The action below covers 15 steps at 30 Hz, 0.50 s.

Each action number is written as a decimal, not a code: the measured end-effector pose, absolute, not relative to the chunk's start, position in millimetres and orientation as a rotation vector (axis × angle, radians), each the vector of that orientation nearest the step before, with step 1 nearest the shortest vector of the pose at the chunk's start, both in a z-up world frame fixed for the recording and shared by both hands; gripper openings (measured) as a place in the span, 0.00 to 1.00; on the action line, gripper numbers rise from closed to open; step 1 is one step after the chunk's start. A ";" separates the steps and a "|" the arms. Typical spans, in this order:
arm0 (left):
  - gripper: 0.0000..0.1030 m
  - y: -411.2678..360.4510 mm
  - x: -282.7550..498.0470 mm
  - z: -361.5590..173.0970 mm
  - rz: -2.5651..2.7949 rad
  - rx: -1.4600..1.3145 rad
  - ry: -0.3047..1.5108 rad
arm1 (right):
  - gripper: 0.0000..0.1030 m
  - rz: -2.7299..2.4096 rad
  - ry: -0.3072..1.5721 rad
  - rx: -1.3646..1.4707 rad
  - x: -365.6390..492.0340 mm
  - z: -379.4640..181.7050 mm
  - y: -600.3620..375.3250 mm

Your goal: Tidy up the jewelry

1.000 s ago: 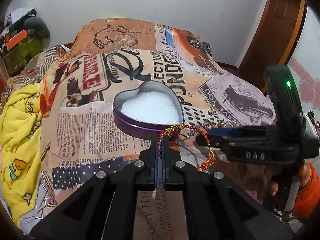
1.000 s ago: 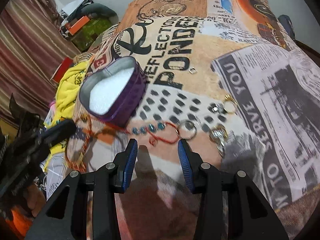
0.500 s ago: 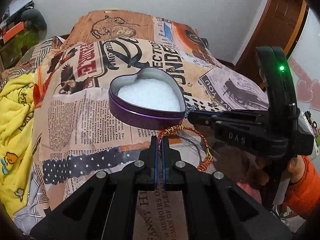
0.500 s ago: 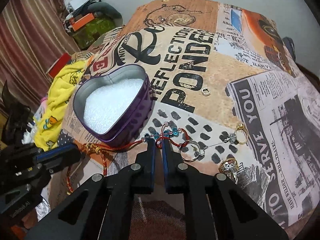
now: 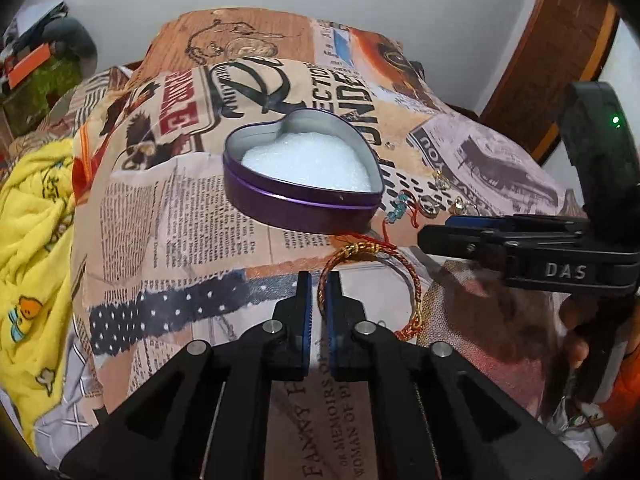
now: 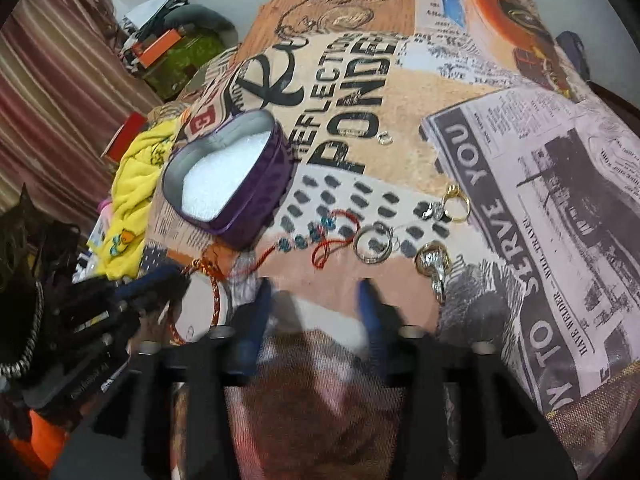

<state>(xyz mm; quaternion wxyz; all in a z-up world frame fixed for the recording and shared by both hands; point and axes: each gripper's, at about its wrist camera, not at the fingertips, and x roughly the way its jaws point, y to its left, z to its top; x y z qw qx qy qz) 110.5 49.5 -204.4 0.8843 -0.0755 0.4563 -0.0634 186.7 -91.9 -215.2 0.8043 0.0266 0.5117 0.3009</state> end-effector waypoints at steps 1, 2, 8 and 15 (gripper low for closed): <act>0.16 51.6 109.9 -204.1 -0.129 -0.166 0.952 | 0.47 0.640 1.092 0.058 187.8 -215.6 -89.5; 0.28 55.1 108.4 -203.1 -0.120 -0.176 0.953 | 0.47 0.640 1.094 0.061 190.1 -216.9 -86.3; 0.35 65.9 101.4 -207.3 -0.111 -0.202 0.974 | 0.47 0.636 1.071 0.073 203.2 -220.0 -69.6; 0.35 63.7 99.6 -212.9 -0.143 -0.230 0.977 | 0.36 0.632 0.987 -0.073 195.3 -221.2 -55.3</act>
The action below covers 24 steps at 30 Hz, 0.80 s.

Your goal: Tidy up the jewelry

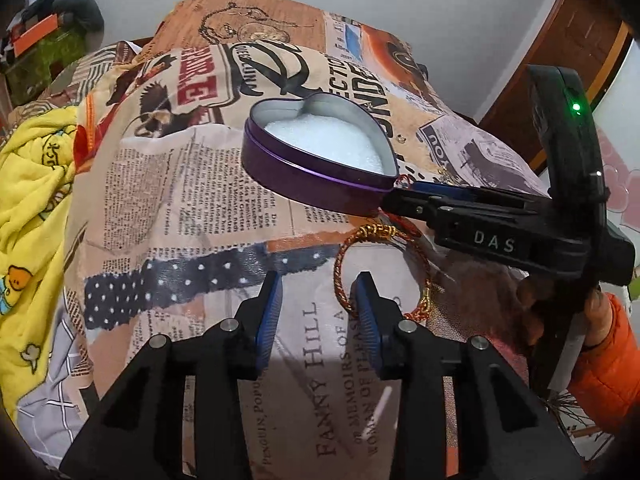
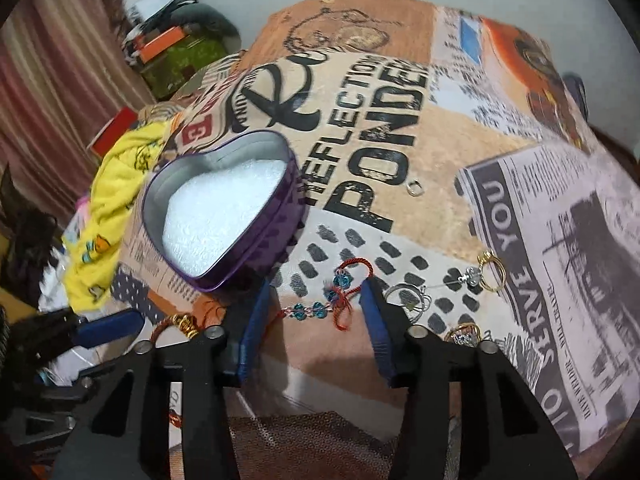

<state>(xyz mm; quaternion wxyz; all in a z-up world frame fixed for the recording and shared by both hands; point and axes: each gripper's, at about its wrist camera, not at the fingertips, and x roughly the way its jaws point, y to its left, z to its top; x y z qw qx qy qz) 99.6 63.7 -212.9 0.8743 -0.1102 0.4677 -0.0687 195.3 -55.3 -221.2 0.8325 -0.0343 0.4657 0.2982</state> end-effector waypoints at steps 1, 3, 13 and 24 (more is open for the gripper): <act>0.35 63.4 99.6 -213.8 -0.143 -0.232 0.977 | 0.28 0.638 0.983 -0.078 195.4 -221.3 -56.0; 0.33 63.2 99.9 -214.3 -0.146 -0.237 0.975 | 0.16 0.645 0.980 -0.085 195.8 -220.8 -57.0; 0.01 54.7 101.7 -210.2 -0.136 -0.197 0.970 | 0.07 0.616 0.990 -0.049 187.2 -214.9 -77.5; 0.01 40.9 98.9 -164.1 -0.124 -0.163 0.859 | 0.07 0.592 0.895 -0.025 168.7 -173.6 -107.6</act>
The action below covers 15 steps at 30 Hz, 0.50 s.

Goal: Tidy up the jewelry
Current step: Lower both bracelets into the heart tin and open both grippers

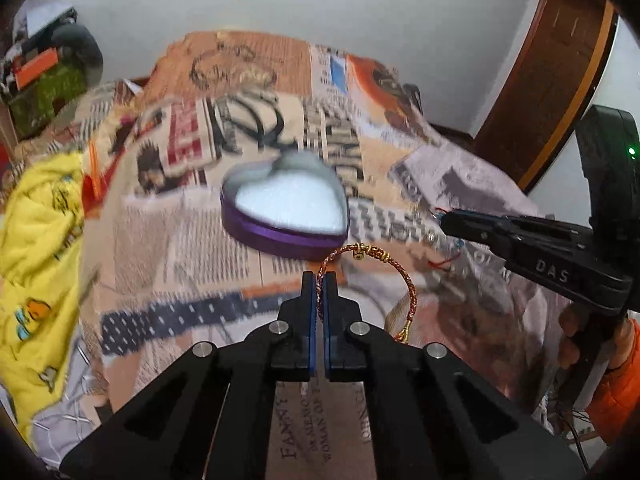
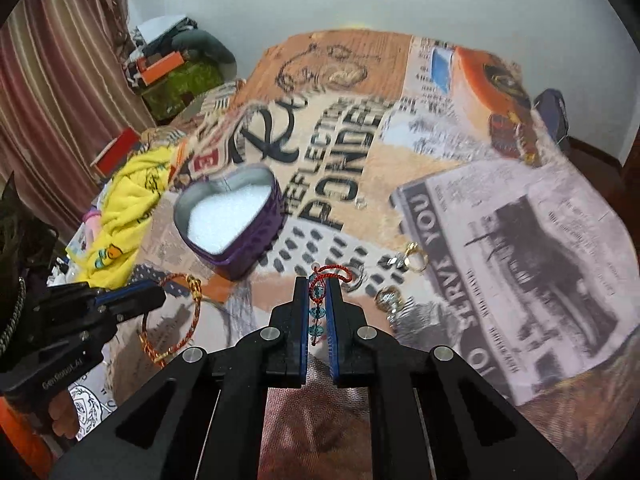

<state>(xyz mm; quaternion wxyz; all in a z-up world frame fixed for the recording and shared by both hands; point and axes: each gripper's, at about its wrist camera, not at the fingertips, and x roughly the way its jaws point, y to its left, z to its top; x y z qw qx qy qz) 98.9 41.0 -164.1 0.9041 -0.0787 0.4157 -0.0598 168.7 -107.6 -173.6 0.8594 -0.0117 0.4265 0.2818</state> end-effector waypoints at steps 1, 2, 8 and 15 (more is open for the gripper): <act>0.01 41.8 99.4 -159.8 -0.119 -0.158 0.847 | 0.07 0.595 0.885 -0.018 168.0 -169.0 -108.7; 0.01 42.6 100.2 -153.5 -0.113 -0.154 0.831 | 0.07 0.596 0.873 -0.013 167.1 -164.1 -109.0; 0.01 53.5 107.1 -128.0 -0.080 -0.147 0.766 | 0.07 0.607 0.793 -0.010 165.2 -137.5 -102.9; 0.01 67.3 122.7 -112.6 -0.051 -0.117 0.723 | 0.07 0.638 0.724 -0.003 171.0 -112.9 -86.9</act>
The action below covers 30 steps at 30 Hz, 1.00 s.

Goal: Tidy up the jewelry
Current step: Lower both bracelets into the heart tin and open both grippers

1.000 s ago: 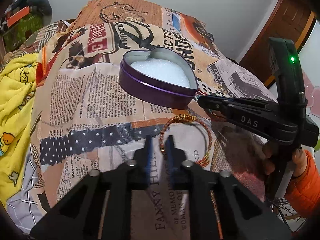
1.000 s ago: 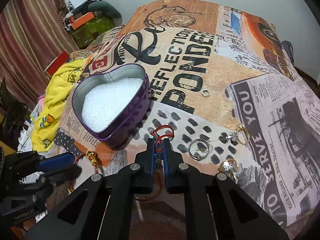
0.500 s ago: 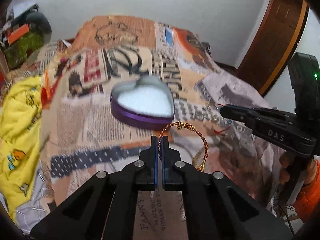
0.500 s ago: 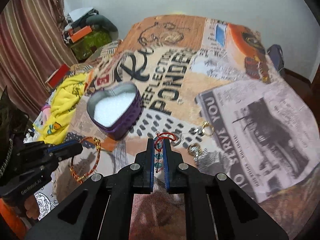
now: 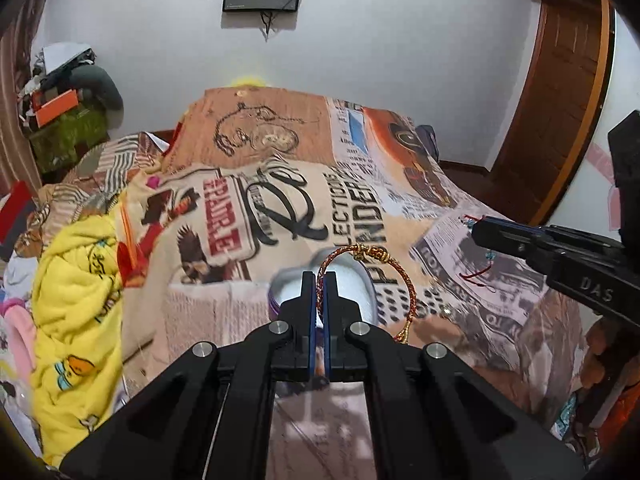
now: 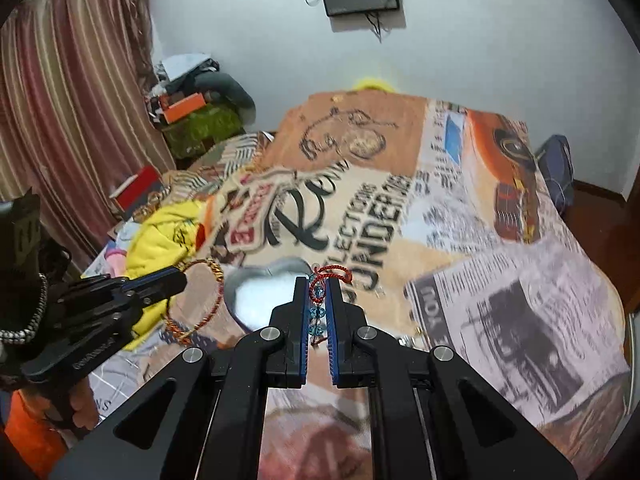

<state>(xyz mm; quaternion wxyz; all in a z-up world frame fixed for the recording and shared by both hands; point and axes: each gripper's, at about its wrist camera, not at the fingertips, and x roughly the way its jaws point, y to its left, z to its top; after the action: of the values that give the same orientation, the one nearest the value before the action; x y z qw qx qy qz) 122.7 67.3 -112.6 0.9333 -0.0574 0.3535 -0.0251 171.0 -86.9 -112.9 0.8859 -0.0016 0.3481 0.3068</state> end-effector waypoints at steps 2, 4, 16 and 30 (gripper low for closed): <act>0.01 71.8 127.8 -111.6 -0.046 -0.111 0.719 | 0.07 0.651 0.716 -0.001 174.1 -108.9 -81.8; 0.01 76.9 134.9 -112.4 -0.048 -0.112 0.723 | 0.07 0.661 0.706 0.000 176.4 -106.1 -76.5; 0.01 83.3 173.3 -151.9 -0.104 -0.093 0.827 | 0.07 0.736 0.752 0.006 195.4 -118.8 -34.3; 0.01 88.8 188.7 -180.0 -0.106 -0.109 0.882 | 0.07 0.769 0.910 -0.031 211.6 -168.0 -11.6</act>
<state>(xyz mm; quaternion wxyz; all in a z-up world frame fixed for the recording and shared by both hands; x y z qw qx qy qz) 188.7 88.8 -180.0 0.9016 -0.0525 0.4264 -0.0512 211.6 -11.6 -168.1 0.8277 -0.0148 0.4284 0.3621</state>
